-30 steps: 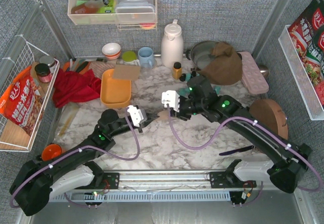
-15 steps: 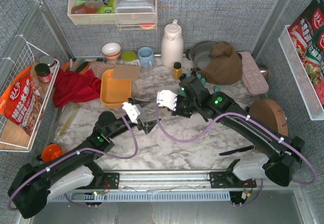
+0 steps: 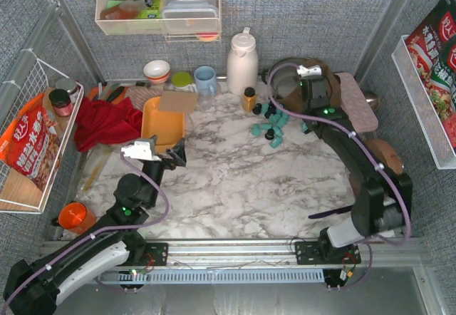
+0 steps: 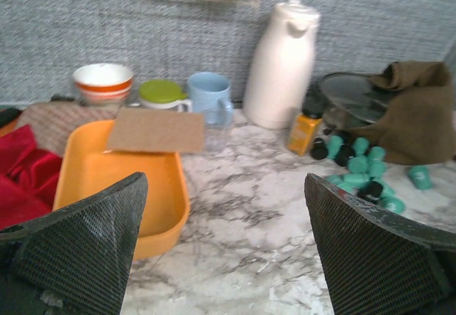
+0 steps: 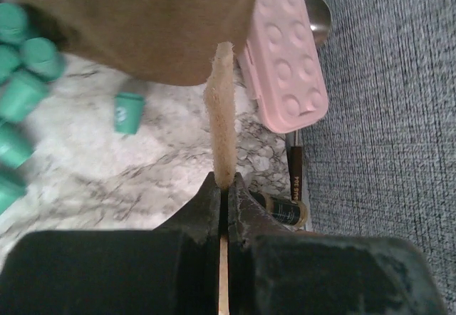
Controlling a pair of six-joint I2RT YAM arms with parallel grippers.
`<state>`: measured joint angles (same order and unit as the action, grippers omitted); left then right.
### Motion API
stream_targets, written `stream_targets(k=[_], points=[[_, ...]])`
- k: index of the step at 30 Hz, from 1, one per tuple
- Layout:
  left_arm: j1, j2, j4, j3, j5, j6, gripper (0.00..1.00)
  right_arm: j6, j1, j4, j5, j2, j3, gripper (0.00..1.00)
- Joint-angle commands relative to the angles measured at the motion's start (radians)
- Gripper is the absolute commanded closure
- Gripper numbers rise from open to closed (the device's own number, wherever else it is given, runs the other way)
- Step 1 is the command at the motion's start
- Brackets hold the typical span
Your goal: Mix the coffee capsules in the storage basket
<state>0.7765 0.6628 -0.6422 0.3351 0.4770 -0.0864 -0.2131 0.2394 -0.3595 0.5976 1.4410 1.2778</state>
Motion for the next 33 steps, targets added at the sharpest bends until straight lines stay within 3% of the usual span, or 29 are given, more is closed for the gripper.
stream_targets(k=[1, 9, 17, 18, 22, 26, 28, 33], points=[[0.000, 0.002, -0.010, -0.025, 0.132, -0.002, 0.01, 0.124, -0.094, 0.077, 0.114, 0.141, 0.061, 1.00], [0.001, 0.055, -0.018, -0.031, 0.071, 0.006, 0.01, 0.394, -0.349, -0.082, -0.342, 0.279, 0.150, 1.00], [0.000, 0.034, -0.067, -0.057, 0.062, 0.002, 0.01, 0.507, -0.482, -0.130, -0.489, 0.344, 0.131, 1.00], [0.000, 0.032, -0.068, -0.059, 0.064, 0.002, 0.01, 0.513, -0.488, -0.137, -0.493, 0.348, 0.130, 0.92], [0.000, 0.026, -0.070, -0.065, 0.073, -0.001, 0.01, 0.513, -0.497, -0.142, -0.518, 0.352, 0.120, 0.78], [0.000, 0.024, -0.057, -0.056, 0.073, -0.005, 0.01, 0.542, -0.496, -0.143, -0.473, 0.331, 0.095, 0.46], [0.000, 0.026, -0.044, -0.045, 0.076, -0.007, 0.01, 0.556, -0.495, -0.124, -0.431, 0.298, 0.061, 0.35], [0.000, 0.043, -0.016, -0.016, 0.087, -0.017, 0.01, 0.526, -0.458, -0.069, -0.262, 0.154, -0.011, 0.21]])
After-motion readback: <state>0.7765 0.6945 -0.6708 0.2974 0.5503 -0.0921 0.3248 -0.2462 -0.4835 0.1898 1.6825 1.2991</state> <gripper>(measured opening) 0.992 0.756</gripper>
